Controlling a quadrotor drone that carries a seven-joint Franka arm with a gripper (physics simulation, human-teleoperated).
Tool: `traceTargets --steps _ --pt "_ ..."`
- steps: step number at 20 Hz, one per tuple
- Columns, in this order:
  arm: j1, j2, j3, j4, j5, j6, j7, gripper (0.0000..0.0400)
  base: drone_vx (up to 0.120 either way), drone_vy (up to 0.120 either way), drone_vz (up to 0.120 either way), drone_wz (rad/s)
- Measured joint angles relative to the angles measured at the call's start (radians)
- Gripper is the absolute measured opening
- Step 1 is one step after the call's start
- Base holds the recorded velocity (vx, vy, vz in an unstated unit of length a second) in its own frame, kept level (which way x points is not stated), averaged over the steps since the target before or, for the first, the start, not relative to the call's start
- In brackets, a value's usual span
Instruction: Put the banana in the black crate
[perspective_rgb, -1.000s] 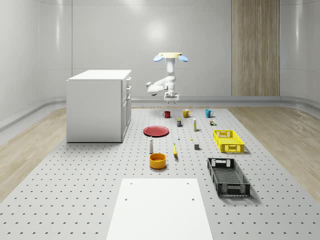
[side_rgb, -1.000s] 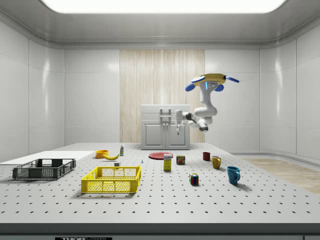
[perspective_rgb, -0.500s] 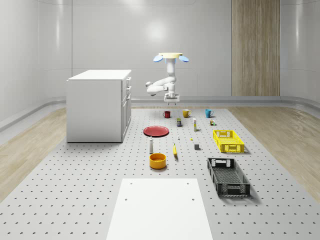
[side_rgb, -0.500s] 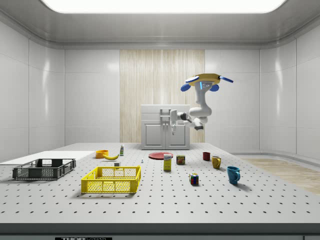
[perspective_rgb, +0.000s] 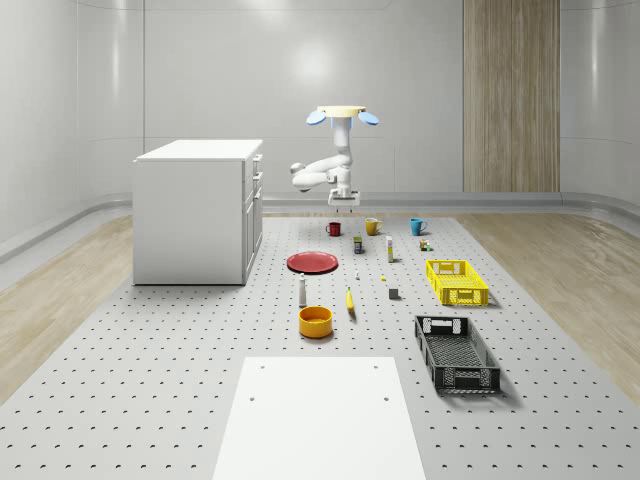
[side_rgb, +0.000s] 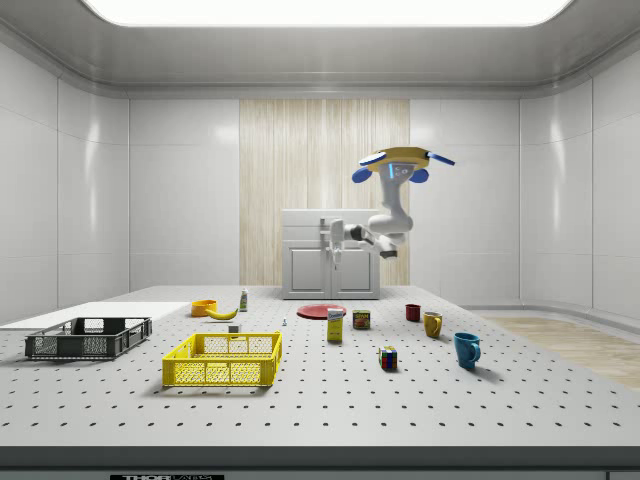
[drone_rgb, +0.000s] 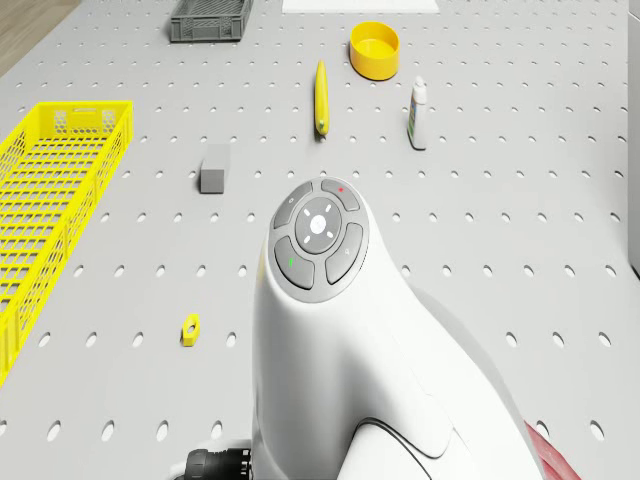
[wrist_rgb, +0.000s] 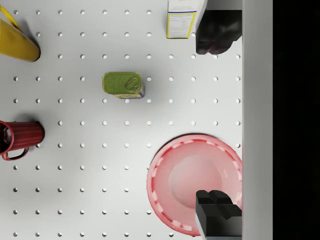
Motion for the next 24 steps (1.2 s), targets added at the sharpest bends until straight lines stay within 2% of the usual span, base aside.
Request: traceTargets --steps 6,9,12,18,22,24 --pt "-0.007 -0.025 0.006 0.002 0.012 0.023 0.007 0.04 0.12 0.0 0.0 0.0" --pt "-0.011 -0.037 0.009 0.002 0.018 0.035 0.01 0.04 0.12 0.0 -0.107 0.0" --pt "-0.014 -0.049 0.012 0.003 0.024 0.045 0.013 0.04 0.12 0.0 -0.013 0.0" --pt "-0.02 -0.071 0.018 0.004 0.034 0.066 0.019 0.04 0.12 0.0 -0.113 0.0" --pt "-0.024 -0.086 0.021 0.005 0.041 0.08 0.022 0.04 0.12 0.0 0.0 0.0" --pt "-0.026 -0.093 0.022 0.006 0.044 0.086 0.024 0.04 0.12 0.0 -0.12 0.0"
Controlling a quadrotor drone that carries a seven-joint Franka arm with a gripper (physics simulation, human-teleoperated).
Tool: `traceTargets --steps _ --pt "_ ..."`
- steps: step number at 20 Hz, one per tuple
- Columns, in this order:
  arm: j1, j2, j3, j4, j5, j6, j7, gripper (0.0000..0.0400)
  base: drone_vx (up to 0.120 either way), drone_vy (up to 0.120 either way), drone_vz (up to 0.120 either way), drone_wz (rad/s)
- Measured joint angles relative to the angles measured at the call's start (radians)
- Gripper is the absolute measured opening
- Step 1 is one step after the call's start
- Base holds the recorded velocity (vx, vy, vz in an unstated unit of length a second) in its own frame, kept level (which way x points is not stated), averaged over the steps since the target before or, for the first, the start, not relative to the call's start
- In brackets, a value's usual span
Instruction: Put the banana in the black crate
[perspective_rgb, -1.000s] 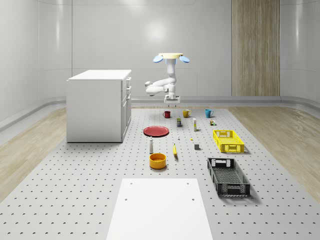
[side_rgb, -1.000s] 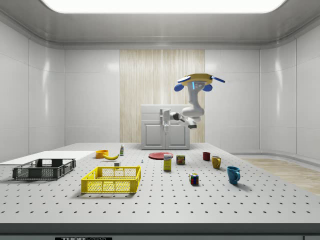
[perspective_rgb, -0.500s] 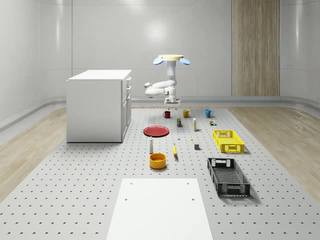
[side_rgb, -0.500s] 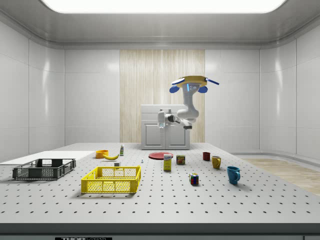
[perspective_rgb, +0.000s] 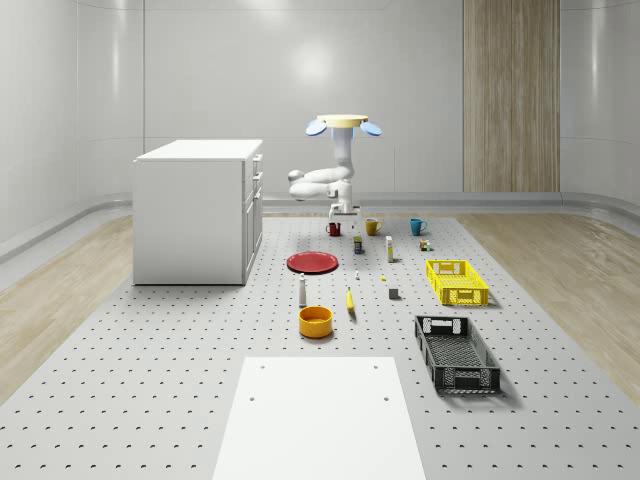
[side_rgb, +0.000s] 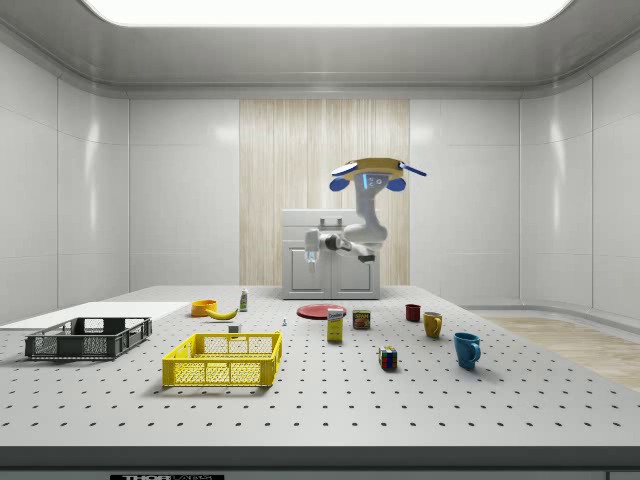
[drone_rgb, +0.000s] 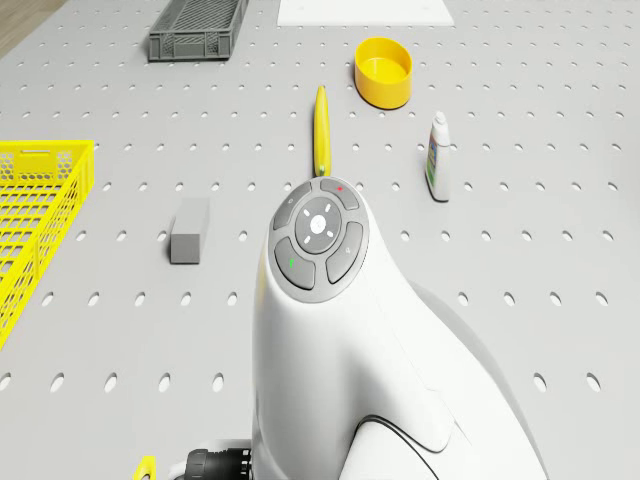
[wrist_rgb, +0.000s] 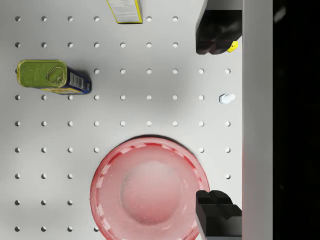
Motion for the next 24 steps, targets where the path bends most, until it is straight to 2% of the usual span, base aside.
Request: traceTargets --steps 6,10,14,24 --pt "-0.005 -0.02 0.004 0.001 0.009 0.018 0.005 0.04 0.12 0.0 -0.12 0.0" --pt "-0.008 -0.032 0.007 0.002 0.015 0.03 0.007 0.04 0.12 0.0 -0.03 0.0" --pt "-0.011 -0.044 0.009 0.002 0.02 0.041 0.01 0.04 0.12 0.0 -0.11 0.0" --pt "-0.018 -0.072 0.014 0.004 0.032 0.067 0.016 0.04 0.12 0.0 -0.008 0.0"
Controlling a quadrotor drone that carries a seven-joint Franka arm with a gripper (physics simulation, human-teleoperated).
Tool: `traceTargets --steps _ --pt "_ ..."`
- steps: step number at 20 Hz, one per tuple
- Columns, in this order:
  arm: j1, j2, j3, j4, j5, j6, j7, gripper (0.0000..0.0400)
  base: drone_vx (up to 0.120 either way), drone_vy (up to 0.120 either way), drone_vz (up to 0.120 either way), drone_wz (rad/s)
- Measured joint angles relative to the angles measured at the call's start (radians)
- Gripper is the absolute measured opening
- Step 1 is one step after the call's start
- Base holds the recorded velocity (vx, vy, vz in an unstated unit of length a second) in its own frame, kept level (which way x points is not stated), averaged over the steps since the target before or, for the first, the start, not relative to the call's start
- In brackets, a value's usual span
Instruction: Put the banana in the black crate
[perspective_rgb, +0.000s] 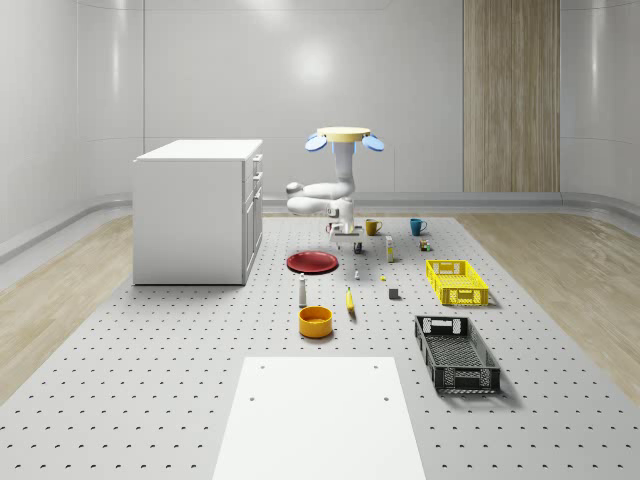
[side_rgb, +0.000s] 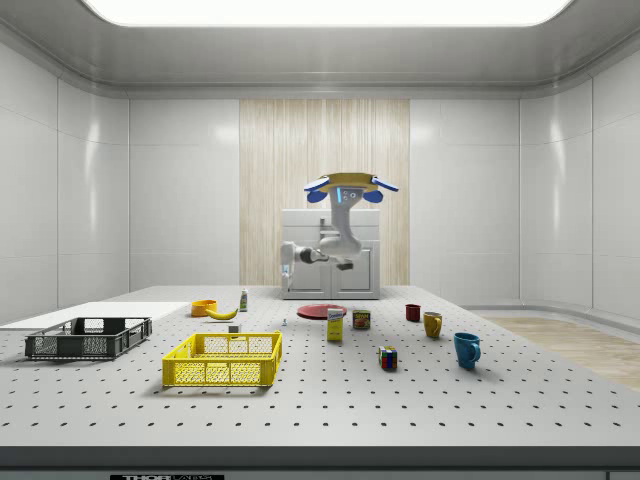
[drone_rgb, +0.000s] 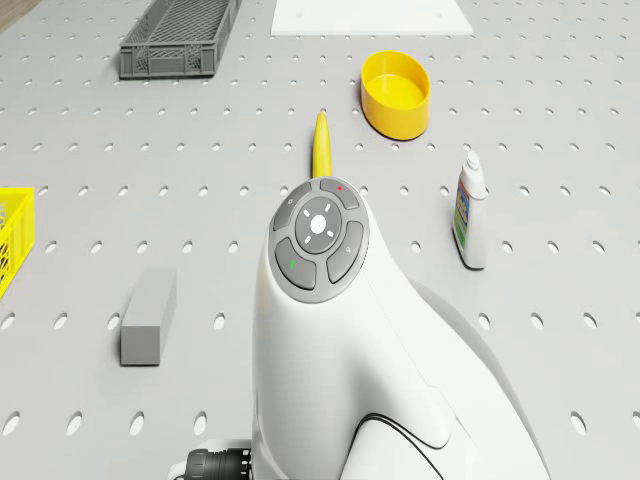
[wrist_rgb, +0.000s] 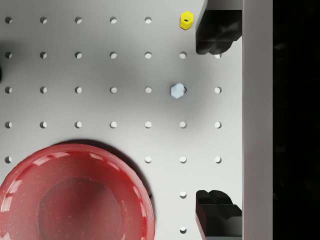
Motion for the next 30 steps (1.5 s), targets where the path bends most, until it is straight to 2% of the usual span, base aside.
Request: traceTargets --steps 7,20,27,30 --pt "-0.004 -0.018 0.003 0.001 0.008 0.016 0.004 0.04 0.12 0.0 -0.091 0.0" --pt "-0.011 -0.046 0.008 0.002 0.02 0.043 0.009 0.04 0.12 -0.006 0.0 0.0" --pt "-0.014 -0.06 0.01 0.003 0.025 0.056 0.012 0.04 0.12 0.0 -0.114 0.0" --pt "-0.015 -0.066 0.011 0.003 0.028 0.061 0.013 0.04 0.12 0.0 -0.013 0.0"
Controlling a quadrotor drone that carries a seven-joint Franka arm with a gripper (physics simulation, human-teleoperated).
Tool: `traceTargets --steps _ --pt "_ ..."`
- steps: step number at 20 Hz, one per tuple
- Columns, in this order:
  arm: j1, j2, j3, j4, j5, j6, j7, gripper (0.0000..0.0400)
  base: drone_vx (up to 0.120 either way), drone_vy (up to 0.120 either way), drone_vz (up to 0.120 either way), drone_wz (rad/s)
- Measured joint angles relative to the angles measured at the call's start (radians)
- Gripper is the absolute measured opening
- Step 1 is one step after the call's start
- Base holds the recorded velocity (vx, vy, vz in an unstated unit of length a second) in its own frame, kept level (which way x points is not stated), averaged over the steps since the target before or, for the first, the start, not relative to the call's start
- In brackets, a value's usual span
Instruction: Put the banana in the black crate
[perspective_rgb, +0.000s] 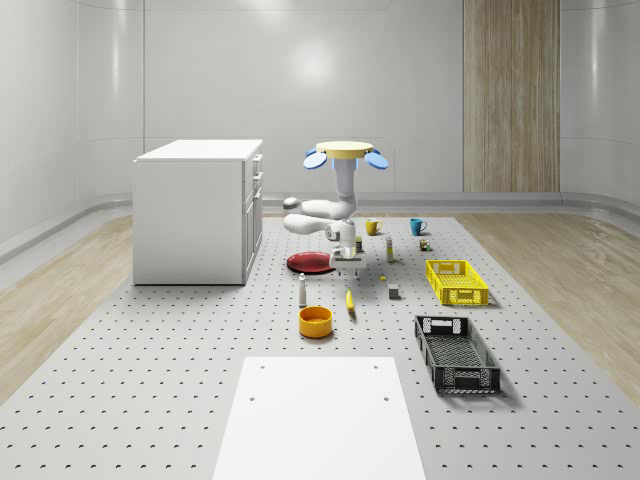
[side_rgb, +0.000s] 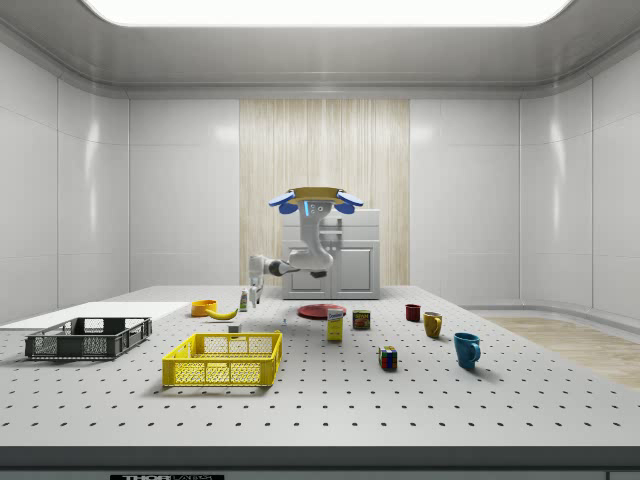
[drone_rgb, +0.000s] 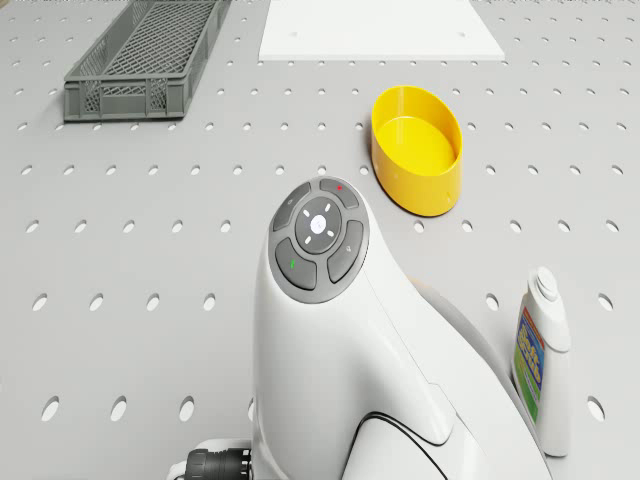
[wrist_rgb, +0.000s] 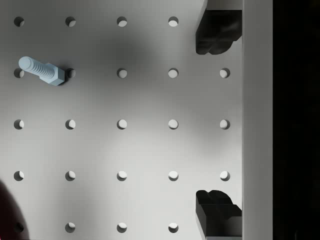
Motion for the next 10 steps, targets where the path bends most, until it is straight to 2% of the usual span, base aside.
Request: traceTargets --steps 1,4,10 --pt "0.0 -0.002 0.0 0.0 0.001 0.002 0.0 0.04 0.12 0.0 -0.04 0.0" --pt "-0.002 -0.007 0.001 0.0 0.003 0.007 0.001 0.04 0.12 0.0 -0.107 0.0" --pt "-0.004 -0.017 0.003 0.001 0.007 0.016 0.003 0.04 0.12 0.0 0.0 0.0"
